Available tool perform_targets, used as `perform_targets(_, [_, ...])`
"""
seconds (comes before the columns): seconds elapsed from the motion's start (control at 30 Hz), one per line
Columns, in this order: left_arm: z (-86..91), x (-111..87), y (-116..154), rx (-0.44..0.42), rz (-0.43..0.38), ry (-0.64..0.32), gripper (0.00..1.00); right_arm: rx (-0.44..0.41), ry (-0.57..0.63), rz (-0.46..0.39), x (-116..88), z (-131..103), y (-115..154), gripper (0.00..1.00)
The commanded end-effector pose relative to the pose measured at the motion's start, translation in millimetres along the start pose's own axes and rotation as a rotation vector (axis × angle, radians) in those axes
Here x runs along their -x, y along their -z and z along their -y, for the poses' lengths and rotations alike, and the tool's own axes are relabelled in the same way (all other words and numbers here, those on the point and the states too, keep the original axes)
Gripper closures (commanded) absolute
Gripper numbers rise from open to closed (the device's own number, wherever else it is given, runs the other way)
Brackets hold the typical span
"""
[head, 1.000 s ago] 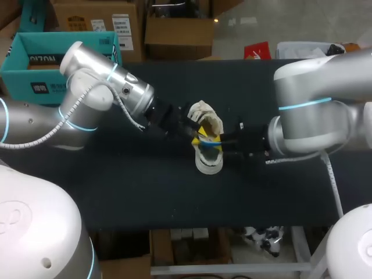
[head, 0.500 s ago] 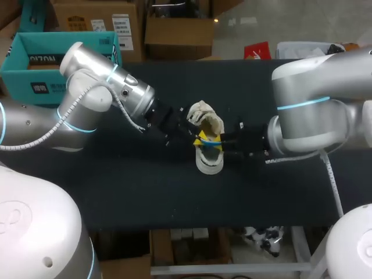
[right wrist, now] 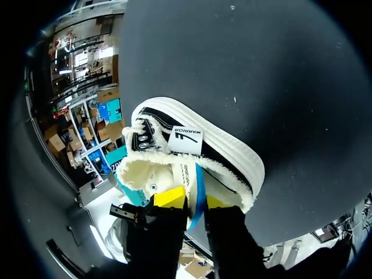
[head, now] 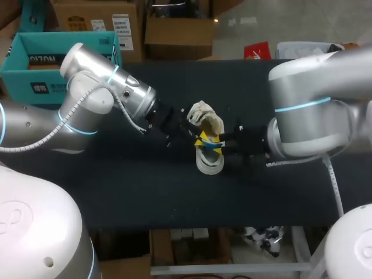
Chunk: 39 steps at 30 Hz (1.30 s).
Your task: Open the shoe tongue, take the insole out of the shoe, put the insole back into the shoe, and pack the shoe into the shoebox
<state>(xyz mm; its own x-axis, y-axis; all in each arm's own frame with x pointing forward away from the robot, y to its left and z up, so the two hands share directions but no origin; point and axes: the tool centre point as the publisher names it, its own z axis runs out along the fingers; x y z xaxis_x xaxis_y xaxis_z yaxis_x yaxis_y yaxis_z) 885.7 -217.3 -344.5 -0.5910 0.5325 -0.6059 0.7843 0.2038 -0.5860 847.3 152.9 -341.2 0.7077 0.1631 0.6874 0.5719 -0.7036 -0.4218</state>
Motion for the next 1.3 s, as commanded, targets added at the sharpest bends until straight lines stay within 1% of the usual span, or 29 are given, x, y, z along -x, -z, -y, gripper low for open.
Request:
perform_targets(0.03, [-0.6,-1.7,-3,0.002,0.008,0.001,1.0,-0.007,0.0,0.032,-5,-2,-5,1.0])
perform_targets(0.2, [-4.1,-2.2,-4,0.017,0.005,0.011,1.0,-0.021,0.005,0.036,-6,-6,-12,1.0])
perform_targets(0.43, [-18.3,2.5,-5,0.026,0.0,0.058,1.0,-0.013,0.012,0.059,-9,-17,-26,1.0])
perform_targets(0.47, [-19.0,2.4,-4,0.022,0.0,0.063,0.87,-0.014,0.012,0.063,-9,-19,-29,1.0])
perform_targets(0.5, [-18.4,1.1,-3,0.021,0.0,0.064,0.69,-0.011,0.012,0.07,-9,-20,-30,1.0])
perform_targets(0.53, [-15.7,-2.0,-1,0.017,-0.001,0.066,0.64,-0.006,0.012,0.075,-9,-20,-32,1.0])
perform_targets(0.57, [-14.4,-2.9,1,0.012,-0.003,0.068,0.55,-0.006,0.012,0.075,-9,-21,-32,1.0])
perform_targets(0.6, [-13.0,-3.3,3,0.009,-0.003,0.068,0.44,-0.007,0.014,0.076,-9,-21,-33,1.0])
perform_targets(0.63, [-11.5,-3.6,5,0.006,-0.005,0.069,0.29,-0.006,0.016,0.076,-8,-21,-33,1.0])
perform_targets(0.7, [-8.0,-3.0,11,-0.01,-0.015,0.072,0.05,-0.002,0.02,0.077,-7,-20,-32,1.0])
perform_targets(0.73, [-6.2,-2.9,15,-0.009,-0.016,0.072,0.0,0.001,0.025,0.075,-6,-19,-32,1.0])
perform_targets(0.9, [2.6,-1.7,31,-0.007,-0.033,0.106,0.0,0.022,0.038,0.083,3,-16,-27,1.0])
perform_targets(1.0, [7.5,-0.1,38,-0.004,-0.039,0.145,0.0,0.048,0.045,0.102,9,-14,-24,1.0])
perform_targets(1.13, [14.8,3.0,47,-0.019,-0.071,0.216,0.0,0.085,0.08,0.125,13,-12,-21,1.0])
perform_targets(1.17, [16.5,4.3,49,-0.013,-0.083,0.243,0.0,0.094,0.093,0.135,13,-11,-21,1.0])
perform_targets(1.2, [18.5,5.4,52,-0.015,-0.078,0.248,0.0,0.105,0.102,0.15,13,-10,-22,1.0])
perform_targets(1.23, [20.5,5.9,55,-0.028,-0.085,0.269,0.0,0.12,0.11,0.166,13,-10,-23,1.0])
perform_targets(1.3, [23.1,6.9,59,-0.013,-0.094,0.303,0.0,0.134,0.12,0.198,14,-10,-26,1.0])
